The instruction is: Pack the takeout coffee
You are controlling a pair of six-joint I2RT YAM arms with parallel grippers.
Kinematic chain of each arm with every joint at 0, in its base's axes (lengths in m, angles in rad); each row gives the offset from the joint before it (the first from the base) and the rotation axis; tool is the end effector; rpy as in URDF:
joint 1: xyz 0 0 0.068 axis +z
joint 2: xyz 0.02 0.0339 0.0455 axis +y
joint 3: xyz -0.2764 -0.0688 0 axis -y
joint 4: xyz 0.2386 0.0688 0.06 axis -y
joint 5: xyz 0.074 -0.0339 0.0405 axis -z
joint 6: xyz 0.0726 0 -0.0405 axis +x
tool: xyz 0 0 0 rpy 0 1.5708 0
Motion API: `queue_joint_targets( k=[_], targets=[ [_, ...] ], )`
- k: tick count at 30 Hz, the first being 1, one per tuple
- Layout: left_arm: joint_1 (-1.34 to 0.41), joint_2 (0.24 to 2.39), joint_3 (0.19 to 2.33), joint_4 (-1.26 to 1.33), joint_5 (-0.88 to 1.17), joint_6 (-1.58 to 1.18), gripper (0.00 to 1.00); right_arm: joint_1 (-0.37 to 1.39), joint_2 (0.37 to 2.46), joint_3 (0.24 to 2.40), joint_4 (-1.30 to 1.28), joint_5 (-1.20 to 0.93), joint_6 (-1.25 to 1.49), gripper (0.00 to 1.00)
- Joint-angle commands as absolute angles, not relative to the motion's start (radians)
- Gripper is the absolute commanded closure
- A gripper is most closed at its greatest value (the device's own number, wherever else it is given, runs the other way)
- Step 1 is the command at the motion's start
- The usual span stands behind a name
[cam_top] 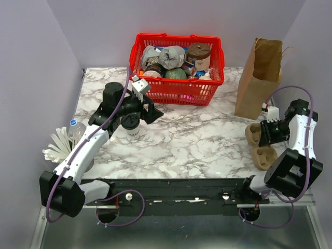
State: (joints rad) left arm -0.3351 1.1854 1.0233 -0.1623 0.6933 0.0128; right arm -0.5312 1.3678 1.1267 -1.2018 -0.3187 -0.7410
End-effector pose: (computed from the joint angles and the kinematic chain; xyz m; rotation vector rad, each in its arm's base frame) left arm 0.2532 -0.1373 0.3489 0.7928 1.7380 -0.8725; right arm 0.2086 -0.0962 0.2437 -0.3263 2.8203 0.2590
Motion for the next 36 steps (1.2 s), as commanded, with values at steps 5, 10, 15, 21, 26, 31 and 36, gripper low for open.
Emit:
queue_joint_targets(
  k=[5,10,15,21,26,31,36],
  targets=[
    [-0.339,1.177,1.002,-0.112,0.732,-0.025,0.02,-0.486,1.288,1.071,-1.188,-0.274,-0.769,0.53],
    [-0.339,1.181,1.0,-0.104,0.735,-0.029,0.02,-0.457,1.241,1.068,-1.163,-0.314,-0.766,0.82],
    [-0.339,1.183,0.997,-0.103,0.739,-0.031,0.02,-0.453,1.256,1.092,-1.175,-0.347,-0.712,0.91],
    [-0.339,1.184,0.996,-0.101,0.738,-0.034,0.02,-0.453,1.312,1.06,-1.224,-0.342,-0.719,0.52],
    [-0.339,1.187,0.996,-0.104,0.735,-0.034,0.02,-0.449,1.33,1.031,-1.169,-0.319,-0.71,0.46],
    [-0.339,1.193,0.997,-0.106,0.732,-0.031,0.02,-0.44,1.362,1.035,-1.129,-0.321,-0.678,0.4],
    [-0.336,1.198,0.999,-0.106,0.73,-0.032,0.02,-0.419,1.373,1.016,-1.103,-0.296,-0.673,0.32]
  ],
)
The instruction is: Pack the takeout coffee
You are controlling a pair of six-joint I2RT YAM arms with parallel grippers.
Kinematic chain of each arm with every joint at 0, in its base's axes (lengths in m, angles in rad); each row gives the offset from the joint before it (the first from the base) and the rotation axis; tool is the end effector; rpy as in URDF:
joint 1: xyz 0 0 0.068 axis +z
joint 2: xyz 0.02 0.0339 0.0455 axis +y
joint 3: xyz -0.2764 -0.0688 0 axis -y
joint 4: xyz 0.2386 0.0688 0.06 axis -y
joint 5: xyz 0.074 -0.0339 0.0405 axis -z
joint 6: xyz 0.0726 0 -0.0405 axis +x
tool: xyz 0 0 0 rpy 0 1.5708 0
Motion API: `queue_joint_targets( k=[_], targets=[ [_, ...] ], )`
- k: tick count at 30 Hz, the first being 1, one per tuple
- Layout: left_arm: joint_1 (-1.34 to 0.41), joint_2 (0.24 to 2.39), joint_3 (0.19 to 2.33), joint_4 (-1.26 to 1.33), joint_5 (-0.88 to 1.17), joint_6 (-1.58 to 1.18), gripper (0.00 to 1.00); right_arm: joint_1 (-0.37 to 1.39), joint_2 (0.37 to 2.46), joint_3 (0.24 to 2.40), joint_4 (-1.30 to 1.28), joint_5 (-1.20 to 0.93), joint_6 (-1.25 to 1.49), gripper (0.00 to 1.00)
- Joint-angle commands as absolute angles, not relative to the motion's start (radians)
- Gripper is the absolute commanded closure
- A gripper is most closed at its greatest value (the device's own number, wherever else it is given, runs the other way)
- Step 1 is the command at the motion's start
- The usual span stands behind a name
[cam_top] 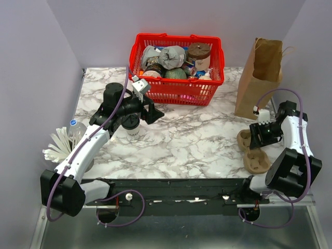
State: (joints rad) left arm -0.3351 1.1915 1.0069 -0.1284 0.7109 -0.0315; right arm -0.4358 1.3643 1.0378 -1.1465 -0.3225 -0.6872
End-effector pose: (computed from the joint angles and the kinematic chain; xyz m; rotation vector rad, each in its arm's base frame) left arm 0.2545 -0.1388 0.3457 0.7697 1.7444 -0.9159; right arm 0.2114 -0.0731 0.2222 -0.3826 2.8450 0.3204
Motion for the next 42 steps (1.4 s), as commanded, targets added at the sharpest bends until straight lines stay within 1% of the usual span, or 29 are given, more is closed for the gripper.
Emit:
queue_joint_targets(
  k=[1,7,19,23,24,31,33,35,39,41,42],
  targets=[
    [-0.336,1.2,0.999,-0.106,0.73,-0.032,0.02,-0.414,1.377,1.014,-1.098,-0.285,-0.672,0.32],
    [-0.331,1.203,0.999,-0.101,0.727,-0.035,0.02,-0.391,1.384,0.994,-1.085,-0.229,-0.66,0.33],
    [-0.328,1.209,0.994,-0.089,0.727,-0.04,0.02,-0.384,1.391,0.96,-1.071,-0.196,-0.644,0.37],
    [-0.328,1.207,0.993,-0.09,0.727,-0.04,0.02,-0.38,1.391,0.965,-1.071,-0.195,-0.641,0.42],
    [-0.328,1.207,0.992,-0.091,0.724,-0.038,0.02,-0.379,1.391,0.966,-1.071,-0.192,-0.64,0.45],
    [-0.328,1.209,0.991,-0.087,0.726,-0.038,0.02,-0.374,1.376,0.994,-1.101,-0.181,-0.632,0.55],
    [-0.327,1.209,0.992,-0.087,0.727,-0.038,0.02,-0.37,1.365,1.003,-1.117,-0.178,-0.626,0.58],
    [-0.327,1.21,0.994,-0.087,0.727,-0.035,0.02,-0.367,1.358,1.012,-1.14,-0.17,-0.617,0.58],
    [-0.327,1.213,1.0,-0.092,0.726,-0.031,0.02,-0.365,1.348,1.048,-1.195,-0.149,-0.614,0.64],
    [-0.327,1.215,1.0,-0.091,0.727,-0.031,0.02,-0.365,1.35,1.057,-1.221,-0.138,-0.615,0.65],
    [-0.327,1.218,1.0,-0.091,0.729,-0.031,0.02,-0.365,1.351,1.061,-1.226,-0.135,-0.617,0.68]
  ],
)
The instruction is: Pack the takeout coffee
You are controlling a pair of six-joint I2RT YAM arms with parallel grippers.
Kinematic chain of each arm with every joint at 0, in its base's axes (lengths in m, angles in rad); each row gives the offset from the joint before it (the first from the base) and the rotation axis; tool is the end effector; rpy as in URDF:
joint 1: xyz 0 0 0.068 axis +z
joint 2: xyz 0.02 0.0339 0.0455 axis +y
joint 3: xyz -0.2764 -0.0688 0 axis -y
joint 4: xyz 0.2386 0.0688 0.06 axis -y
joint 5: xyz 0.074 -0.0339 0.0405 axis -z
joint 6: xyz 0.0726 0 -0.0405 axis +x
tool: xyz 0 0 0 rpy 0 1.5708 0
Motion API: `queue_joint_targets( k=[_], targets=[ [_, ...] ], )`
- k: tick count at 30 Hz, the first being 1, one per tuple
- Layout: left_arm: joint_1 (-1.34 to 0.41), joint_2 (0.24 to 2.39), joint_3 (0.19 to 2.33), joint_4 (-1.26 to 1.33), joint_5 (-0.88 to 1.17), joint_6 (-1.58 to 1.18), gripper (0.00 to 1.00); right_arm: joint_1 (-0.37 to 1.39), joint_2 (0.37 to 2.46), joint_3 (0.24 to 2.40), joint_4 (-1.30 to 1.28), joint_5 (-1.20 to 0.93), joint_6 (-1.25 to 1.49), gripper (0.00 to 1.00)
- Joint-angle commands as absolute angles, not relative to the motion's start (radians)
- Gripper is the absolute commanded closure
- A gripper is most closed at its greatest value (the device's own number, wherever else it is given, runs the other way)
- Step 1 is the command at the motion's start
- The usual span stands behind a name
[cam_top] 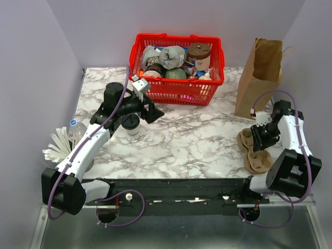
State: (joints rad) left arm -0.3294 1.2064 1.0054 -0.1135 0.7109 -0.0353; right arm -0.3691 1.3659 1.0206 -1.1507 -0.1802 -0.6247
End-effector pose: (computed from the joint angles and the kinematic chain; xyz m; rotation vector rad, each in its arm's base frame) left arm 0.2590 -0.1386 0.3430 0.7611 1.7493 -0.9150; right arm 0.2094 -0.0670 0.2148 -0.3904 2.9590 0.1838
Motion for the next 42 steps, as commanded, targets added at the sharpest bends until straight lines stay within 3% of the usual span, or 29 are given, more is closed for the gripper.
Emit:
queue_joint_targets(
  k=[1,8,14,21,28,32,42],
  targets=[
    [-0.327,1.216,1.0,-0.089,0.729,-0.031,0.02,-0.365,1.354,1.072,-1.232,-0.132,-0.617,0.7],
    [-0.324,1.218,1.02,-0.104,0.724,-0.031,0.01,-0.286,1.318,1.205,-1.296,-0.21,-0.669,0.76],
    [-0.308,1.22,1.081,-0.149,0.709,-0.017,0.02,0.004,1.319,1.307,-1.305,-0.279,-0.687,0.77],
    [-0.244,1.2,1.179,-0.207,0.638,-0.057,0.02,0.406,1.491,1.471,-1.212,-0.287,-0.727,0.78],
    [-0.149,1.177,1.302,-0.287,0.546,-0.054,0.02,0.675,1.753,1.71,-1.2,-0.308,-0.843,0.77],
    [-0.118,1.166,1.324,-0.299,0.525,-0.025,0.02,0.77,1.767,1.594,-1.235,-0.31,-0.928,0.78],
    [-0.084,1.109,1.24,-0.291,0.537,-0.023,0.02,0.788,1.533,1.181,-1.19,-0.29,-0.956,0.76]
  ],
)
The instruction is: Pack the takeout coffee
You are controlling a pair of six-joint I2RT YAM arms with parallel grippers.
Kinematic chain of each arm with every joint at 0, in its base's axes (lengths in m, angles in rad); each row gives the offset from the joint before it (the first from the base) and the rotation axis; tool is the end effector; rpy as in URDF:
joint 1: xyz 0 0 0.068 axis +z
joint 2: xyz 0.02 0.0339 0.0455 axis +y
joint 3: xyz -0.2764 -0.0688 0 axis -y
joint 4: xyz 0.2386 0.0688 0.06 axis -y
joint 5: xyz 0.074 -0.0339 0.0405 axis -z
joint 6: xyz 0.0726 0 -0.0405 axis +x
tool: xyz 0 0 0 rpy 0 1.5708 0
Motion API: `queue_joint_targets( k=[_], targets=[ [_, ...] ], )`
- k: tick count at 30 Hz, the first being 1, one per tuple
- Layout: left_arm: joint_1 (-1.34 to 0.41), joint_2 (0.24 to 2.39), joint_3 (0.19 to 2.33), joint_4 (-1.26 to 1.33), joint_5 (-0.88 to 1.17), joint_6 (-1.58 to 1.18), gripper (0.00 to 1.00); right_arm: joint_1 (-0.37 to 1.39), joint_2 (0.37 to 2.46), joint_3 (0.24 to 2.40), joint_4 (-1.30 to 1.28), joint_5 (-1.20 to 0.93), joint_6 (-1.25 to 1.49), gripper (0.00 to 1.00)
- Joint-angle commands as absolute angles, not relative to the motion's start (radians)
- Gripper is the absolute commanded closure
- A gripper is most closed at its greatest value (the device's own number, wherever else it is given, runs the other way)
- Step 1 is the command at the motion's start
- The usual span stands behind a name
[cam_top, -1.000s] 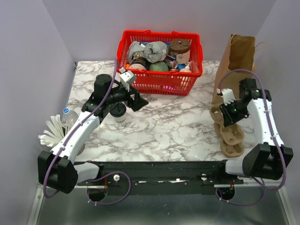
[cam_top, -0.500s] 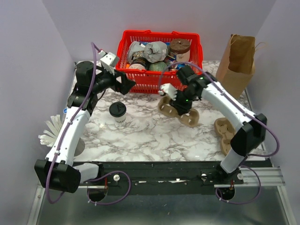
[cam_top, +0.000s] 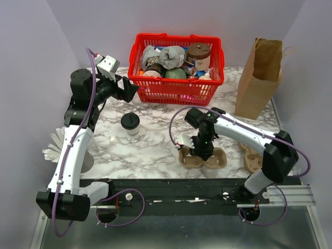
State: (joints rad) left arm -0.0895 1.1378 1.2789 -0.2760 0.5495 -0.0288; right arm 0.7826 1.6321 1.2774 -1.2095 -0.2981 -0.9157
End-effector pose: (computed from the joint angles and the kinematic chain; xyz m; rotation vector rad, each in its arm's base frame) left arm 0.2620 -0.0616 0.4391 0.4608 1.6536 -0.5551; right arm 0.1853 0.2143 0.2194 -2.3140 2.0343 0.4610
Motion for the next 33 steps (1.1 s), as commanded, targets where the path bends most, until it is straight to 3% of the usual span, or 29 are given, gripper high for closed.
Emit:
queue_joint_targets(
  k=[1,13,18,21,25,33],
  targets=[
    [-0.083,1.109,1.229,-0.287,0.54,-0.032,0.02,0.792,1.528,1.149,-1.183,-0.288,-0.956,0.76],
    [-0.084,1.123,1.216,-0.296,0.58,-0.041,0.02,0.815,1.577,1.052,-1.069,-0.233,-0.925,0.66],
    [-0.083,1.138,1.218,-0.29,0.592,-0.038,0.02,0.813,1.54,1.054,-1.1,-0.244,-0.916,0.45],
    [-0.084,1.15,1.221,-0.27,0.612,-0.049,0.02,0.813,1.496,1.095,-1.146,-0.239,-0.92,0.38],
    [-0.083,1.169,1.23,-0.215,0.661,-0.084,0.02,0.798,1.437,1.193,-1.184,-0.206,-0.902,0.37],
    [-0.094,1.196,1.23,-0.138,0.721,-0.112,0.02,0.347,1.486,1.664,-0.979,-0.123,-0.522,0.4]
  ],
)
